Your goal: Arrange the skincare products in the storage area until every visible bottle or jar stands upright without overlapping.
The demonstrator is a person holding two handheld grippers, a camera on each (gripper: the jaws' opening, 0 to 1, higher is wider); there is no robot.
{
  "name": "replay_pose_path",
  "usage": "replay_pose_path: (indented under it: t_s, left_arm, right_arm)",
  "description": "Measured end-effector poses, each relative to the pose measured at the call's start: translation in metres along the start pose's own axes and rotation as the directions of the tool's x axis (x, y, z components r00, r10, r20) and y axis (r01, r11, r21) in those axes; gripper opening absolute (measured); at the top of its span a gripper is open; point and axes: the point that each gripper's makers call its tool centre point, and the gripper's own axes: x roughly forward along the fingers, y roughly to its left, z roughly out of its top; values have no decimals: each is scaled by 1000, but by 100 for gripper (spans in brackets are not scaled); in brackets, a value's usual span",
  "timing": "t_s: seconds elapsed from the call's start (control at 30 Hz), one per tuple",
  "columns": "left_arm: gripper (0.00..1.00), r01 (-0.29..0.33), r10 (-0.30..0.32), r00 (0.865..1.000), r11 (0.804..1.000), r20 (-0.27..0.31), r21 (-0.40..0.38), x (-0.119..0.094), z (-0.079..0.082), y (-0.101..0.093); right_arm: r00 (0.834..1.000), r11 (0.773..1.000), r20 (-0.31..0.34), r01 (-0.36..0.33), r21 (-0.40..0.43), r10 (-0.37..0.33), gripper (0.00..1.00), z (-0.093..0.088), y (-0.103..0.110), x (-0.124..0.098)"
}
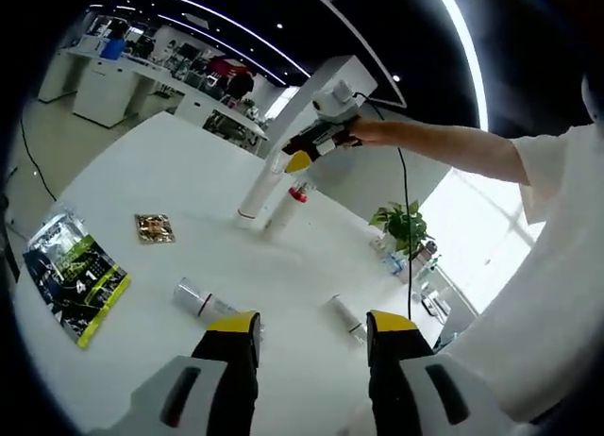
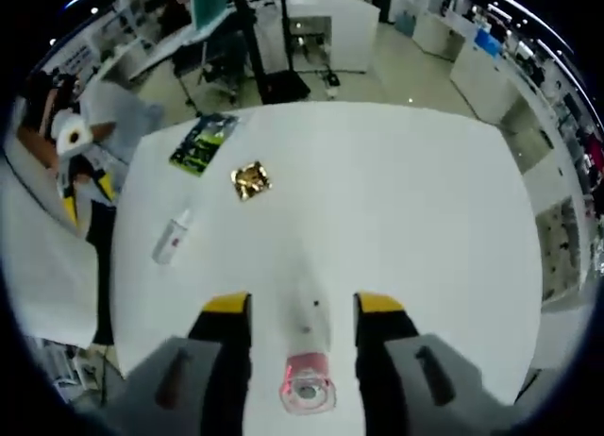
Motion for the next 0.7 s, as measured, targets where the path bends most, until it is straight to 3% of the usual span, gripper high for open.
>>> replay_pose_path:
  t_s: [0.1, 0.27, 0.47, 0.7]
  left_arm:
    - [46, -1, 1, 1000, 1000, 6, -2, 0, 3, 2]
    - [46, -2, 2, 1000, 1000, 19, -13, 0, 6, 5]
    - [46, 0, 1, 1000, 1000, 20, -20, 1, 7, 7]
    - [46, -1, 1, 1000, 1000, 14, -23, 1, 5, 8]
  right_arm:
    - [1000, 1000, -13, -2, -18, 2, 29, 1, -1, 2]
    - [1000, 1000, -27, -14, -9, 14, 22, 2, -4, 4]
    - [999, 1000, -45, -12, -16, 11, 6, 2, -7, 4]
    - [998, 1000, -61, 10, -28, -12, 3, 0, -10, 1]
